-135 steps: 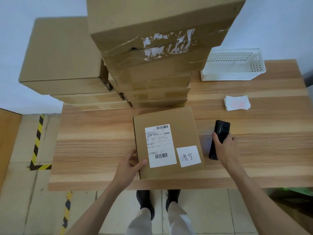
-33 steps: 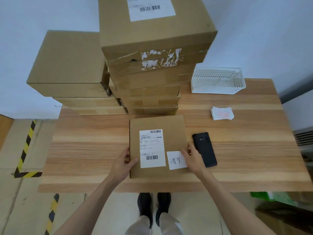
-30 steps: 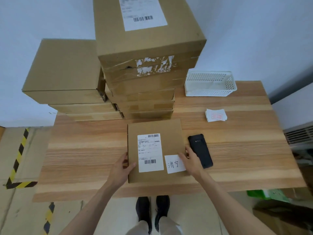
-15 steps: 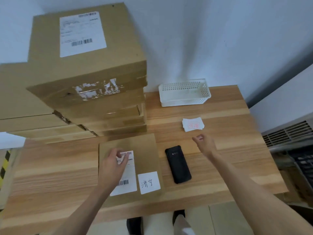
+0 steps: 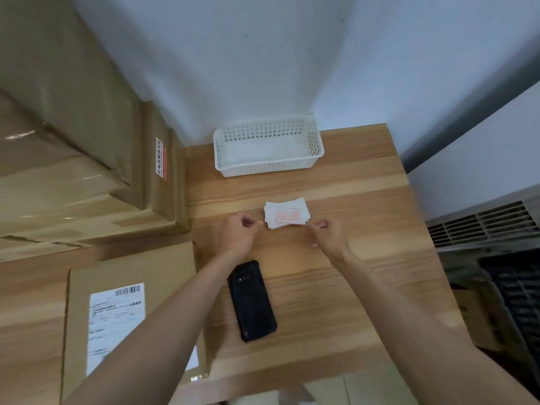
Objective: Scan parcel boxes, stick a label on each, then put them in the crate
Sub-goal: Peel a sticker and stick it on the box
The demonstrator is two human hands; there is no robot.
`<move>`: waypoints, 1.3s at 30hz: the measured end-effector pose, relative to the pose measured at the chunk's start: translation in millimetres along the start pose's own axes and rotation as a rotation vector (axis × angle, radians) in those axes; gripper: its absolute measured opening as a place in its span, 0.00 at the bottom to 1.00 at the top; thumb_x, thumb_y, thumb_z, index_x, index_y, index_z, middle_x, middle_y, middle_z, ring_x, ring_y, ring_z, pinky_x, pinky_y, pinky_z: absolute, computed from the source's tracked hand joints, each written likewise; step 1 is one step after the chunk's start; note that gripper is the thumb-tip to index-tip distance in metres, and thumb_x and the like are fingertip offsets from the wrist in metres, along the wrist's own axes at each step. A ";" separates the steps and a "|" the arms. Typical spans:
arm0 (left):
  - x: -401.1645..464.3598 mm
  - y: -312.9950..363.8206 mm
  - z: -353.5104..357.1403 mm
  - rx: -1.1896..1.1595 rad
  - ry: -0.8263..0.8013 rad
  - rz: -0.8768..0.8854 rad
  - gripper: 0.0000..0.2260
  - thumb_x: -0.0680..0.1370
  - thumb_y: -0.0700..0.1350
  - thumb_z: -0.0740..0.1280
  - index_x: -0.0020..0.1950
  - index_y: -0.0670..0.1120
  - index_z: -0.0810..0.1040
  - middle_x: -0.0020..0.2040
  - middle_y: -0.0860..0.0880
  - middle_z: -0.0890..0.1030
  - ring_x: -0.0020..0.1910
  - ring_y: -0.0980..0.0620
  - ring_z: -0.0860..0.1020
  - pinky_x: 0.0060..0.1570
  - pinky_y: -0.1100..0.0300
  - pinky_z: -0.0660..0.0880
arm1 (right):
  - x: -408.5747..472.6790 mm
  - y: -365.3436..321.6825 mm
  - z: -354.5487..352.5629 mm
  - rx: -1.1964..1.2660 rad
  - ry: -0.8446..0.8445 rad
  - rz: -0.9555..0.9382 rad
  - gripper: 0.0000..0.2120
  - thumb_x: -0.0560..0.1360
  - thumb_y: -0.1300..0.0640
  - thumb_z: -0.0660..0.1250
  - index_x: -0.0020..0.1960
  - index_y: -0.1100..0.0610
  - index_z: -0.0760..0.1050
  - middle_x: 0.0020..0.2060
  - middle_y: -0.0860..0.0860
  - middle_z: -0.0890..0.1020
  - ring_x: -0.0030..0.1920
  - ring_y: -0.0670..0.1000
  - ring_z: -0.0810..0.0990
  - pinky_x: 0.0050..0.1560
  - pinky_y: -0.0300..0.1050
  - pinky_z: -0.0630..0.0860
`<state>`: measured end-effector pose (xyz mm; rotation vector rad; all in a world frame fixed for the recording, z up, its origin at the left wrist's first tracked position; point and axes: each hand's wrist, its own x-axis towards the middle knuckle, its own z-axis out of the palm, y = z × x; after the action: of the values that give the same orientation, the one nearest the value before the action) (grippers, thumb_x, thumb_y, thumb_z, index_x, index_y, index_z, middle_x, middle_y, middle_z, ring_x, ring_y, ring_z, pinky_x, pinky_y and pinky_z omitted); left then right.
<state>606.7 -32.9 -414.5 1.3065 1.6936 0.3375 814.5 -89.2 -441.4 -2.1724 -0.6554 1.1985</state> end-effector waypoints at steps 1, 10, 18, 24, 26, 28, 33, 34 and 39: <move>5.9 -1.3 6.3 -0.017 0.002 -0.016 0.07 0.78 0.50 0.73 0.49 0.48 0.81 0.46 0.53 0.81 0.45 0.54 0.78 0.45 0.58 0.72 | 3.5 0.4 1.7 0.013 -0.014 0.008 0.13 0.75 0.49 0.73 0.42 0.58 0.77 0.35 0.52 0.78 0.35 0.56 0.80 0.32 0.44 0.76; 33.2 1.2 27.5 -0.065 0.026 -0.081 0.08 0.76 0.51 0.75 0.42 0.52 0.79 0.43 0.57 0.80 0.43 0.50 0.79 0.46 0.49 0.80 | 25.0 -1.3 27.2 0.102 0.009 0.028 0.16 0.75 0.55 0.74 0.32 0.52 0.72 0.28 0.46 0.73 0.30 0.48 0.72 0.36 0.47 0.69; 26.4 -1.1 24.0 -0.071 0.005 -0.034 0.03 0.79 0.45 0.72 0.48 0.47 0.83 0.46 0.55 0.81 0.42 0.61 0.75 0.38 0.69 0.68 | 9.7 -10.4 23.0 0.154 0.085 -0.001 0.11 0.75 0.63 0.71 0.35 0.58 0.76 0.30 0.48 0.73 0.31 0.45 0.68 0.34 0.42 0.65; -3.9 9.2 1.9 -0.177 -0.111 -0.047 0.06 0.83 0.45 0.67 0.51 0.48 0.84 0.43 0.53 0.81 0.33 0.57 0.73 0.28 0.67 0.68 | -15.3 -17.1 14.0 0.231 0.075 -0.018 0.07 0.75 0.60 0.72 0.47 0.64 0.80 0.38 0.52 0.79 0.34 0.47 0.71 0.35 0.41 0.68; -18.6 11.2 -7.5 -0.234 -0.136 -0.069 0.06 0.82 0.45 0.67 0.50 0.50 0.84 0.44 0.51 0.83 0.32 0.55 0.71 0.24 0.64 0.67 | -30.8 -22.7 7.6 0.268 -0.002 -0.018 0.09 0.77 0.57 0.72 0.51 0.63 0.80 0.43 0.51 0.82 0.29 0.47 0.70 0.30 0.42 0.68; -37.4 13.2 -17.7 -0.302 -0.165 -0.093 0.05 0.82 0.45 0.67 0.54 0.50 0.83 0.42 0.50 0.82 0.30 0.54 0.70 0.23 0.62 0.66 | -49.8 -29.4 0.0 0.289 -0.107 -0.013 0.09 0.78 0.55 0.72 0.52 0.61 0.81 0.45 0.50 0.85 0.27 0.47 0.70 0.27 0.41 0.68; -84.2 12.2 -43.4 -0.363 -0.171 -0.145 0.04 0.82 0.45 0.69 0.51 0.49 0.84 0.33 0.48 0.74 0.25 0.57 0.68 0.23 0.61 0.64 | -100.9 -43.5 -11.7 0.310 -0.217 -0.073 0.07 0.79 0.59 0.71 0.47 0.62 0.83 0.40 0.50 0.86 0.26 0.46 0.70 0.31 0.43 0.67; -93.1 11.7 -48.4 -0.376 -0.154 -0.158 0.04 0.81 0.45 0.69 0.51 0.47 0.84 0.33 0.48 0.75 0.26 0.57 0.68 0.23 0.61 0.64 | -111.8 -45.1 -12.2 0.308 -0.227 -0.081 0.07 0.79 0.59 0.70 0.47 0.62 0.83 0.39 0.50 0.86 0.26 0.46 0.70 0.31 0.43 0.67; -142.4 9.7 -81.6 -0.480 -0.103 -0.159 0.04 0.81 0.41 0.68 0.52 0.43 0.83 0.37 0.49 0.80 0.26 0.56 0.69 0.19 0.62 0.62 | -167.3 -51.2 -15.1 0.294 -0.334 -0.106 0.08 0.81 0.58 0.68 0.51 0.61 0.84 0.40 0.52 0.87 0.25 0.47 0.69 0.30 0.42 0.69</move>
<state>546.6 -127.0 -293.8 0.8184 1.4982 0.5346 740.1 -165.0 -301.5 -1.6931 -0.6722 1.5116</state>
